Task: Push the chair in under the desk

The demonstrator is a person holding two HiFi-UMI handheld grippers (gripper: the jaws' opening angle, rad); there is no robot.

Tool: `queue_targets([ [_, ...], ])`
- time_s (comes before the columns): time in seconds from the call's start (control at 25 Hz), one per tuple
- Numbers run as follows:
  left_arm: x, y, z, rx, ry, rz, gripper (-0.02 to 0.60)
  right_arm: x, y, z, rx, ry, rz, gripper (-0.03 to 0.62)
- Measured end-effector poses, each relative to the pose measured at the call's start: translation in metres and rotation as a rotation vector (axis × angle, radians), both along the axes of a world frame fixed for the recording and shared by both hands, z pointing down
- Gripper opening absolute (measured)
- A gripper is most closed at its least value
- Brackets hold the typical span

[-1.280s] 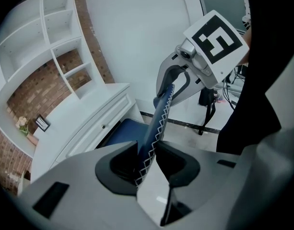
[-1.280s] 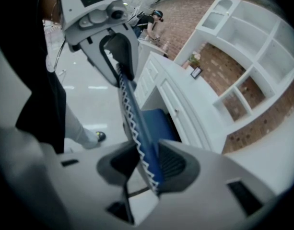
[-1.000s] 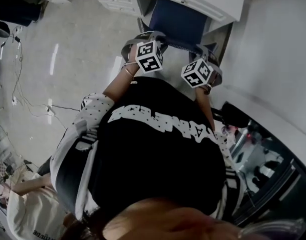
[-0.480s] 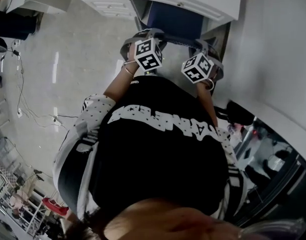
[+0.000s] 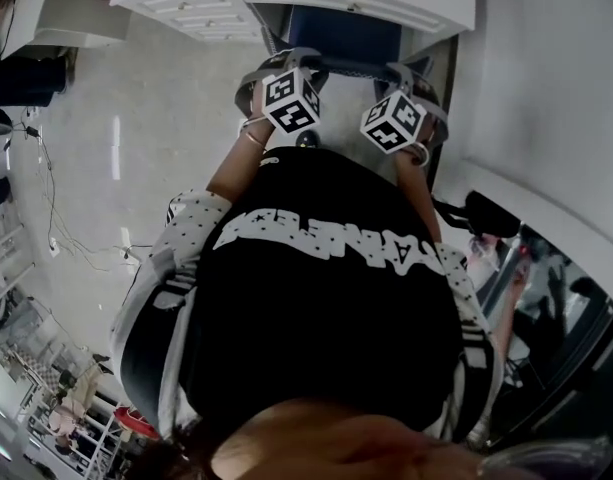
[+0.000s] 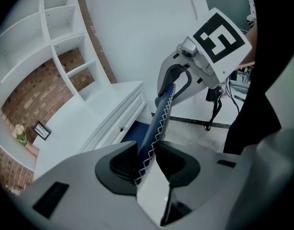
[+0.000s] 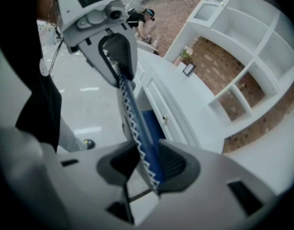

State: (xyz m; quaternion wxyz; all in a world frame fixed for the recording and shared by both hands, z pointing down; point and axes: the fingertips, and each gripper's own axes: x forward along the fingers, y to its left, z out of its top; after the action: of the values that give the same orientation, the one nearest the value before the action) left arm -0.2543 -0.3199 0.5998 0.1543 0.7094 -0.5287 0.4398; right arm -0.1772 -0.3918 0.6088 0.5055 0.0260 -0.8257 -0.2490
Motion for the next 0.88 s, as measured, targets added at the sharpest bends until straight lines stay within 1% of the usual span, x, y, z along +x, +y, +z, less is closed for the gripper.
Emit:
queue_targets([
  [0.88, -0.048, -0.027, -0.002, 0.024, 0.010, 0.053, 0.149, -0.045, -0.023, -0.002, 0.013, 0.006, 0.069, 0.141],
])
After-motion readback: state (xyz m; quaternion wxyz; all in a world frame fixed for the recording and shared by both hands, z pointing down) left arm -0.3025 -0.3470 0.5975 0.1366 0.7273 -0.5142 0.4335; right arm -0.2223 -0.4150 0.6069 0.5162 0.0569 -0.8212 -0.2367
